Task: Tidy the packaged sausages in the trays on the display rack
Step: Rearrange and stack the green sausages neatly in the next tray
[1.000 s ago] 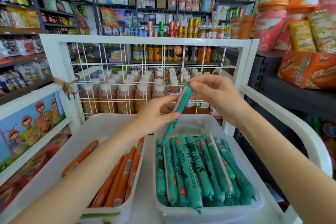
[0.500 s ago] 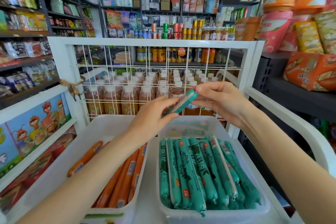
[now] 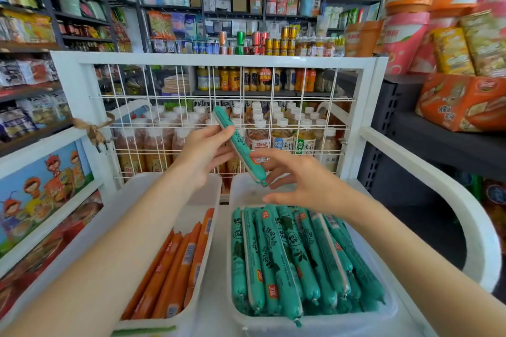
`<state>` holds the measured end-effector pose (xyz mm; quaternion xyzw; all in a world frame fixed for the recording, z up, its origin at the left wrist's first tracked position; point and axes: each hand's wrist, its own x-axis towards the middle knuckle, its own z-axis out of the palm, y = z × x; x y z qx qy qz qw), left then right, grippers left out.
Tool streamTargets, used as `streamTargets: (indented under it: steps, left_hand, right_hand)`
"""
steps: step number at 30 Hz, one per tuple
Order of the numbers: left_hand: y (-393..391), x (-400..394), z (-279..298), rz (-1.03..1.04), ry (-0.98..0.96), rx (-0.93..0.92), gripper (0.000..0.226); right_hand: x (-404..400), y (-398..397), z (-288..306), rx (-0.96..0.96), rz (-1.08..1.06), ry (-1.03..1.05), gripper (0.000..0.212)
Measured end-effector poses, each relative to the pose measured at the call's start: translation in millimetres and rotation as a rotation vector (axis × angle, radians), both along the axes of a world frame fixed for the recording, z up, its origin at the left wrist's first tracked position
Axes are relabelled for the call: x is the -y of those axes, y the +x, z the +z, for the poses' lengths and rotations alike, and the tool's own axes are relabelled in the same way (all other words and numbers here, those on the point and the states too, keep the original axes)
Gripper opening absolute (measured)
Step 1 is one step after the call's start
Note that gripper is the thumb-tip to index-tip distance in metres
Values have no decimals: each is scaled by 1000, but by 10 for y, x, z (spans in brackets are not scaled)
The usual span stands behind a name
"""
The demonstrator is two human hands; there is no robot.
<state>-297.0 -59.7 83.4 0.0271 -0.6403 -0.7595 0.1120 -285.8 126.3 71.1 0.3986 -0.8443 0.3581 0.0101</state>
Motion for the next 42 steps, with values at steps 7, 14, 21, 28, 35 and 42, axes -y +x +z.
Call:
streamTargets:
  steps: [7,14,21,28,35,42]
  left_hand:
    - [-24,4,4,-38,99,-7,7]
    - [-55,15,-10,-38,82,-11,7]
    - [-140,-69,-154,6,158,25,13]
    - [-185,-180,-408,-117,-353,134,20]
    - [-74,16,-655,-243,-1038,141,19]
    - [0,97,-716,-178,-1196,38,22]
  right_hand:
    - [56,27,-6,-104,-13,-131,51]
    - [20,-36,-1,-13,26,-207,48]
    - [-69,-198,-7,267,3,-231,46]
    - [-266,-595,-152,371,-469,-328,23]
    - [-385,-990,-485,102,-557,286,20]
    - [-5,-803,-379,-9,-247,388,30]
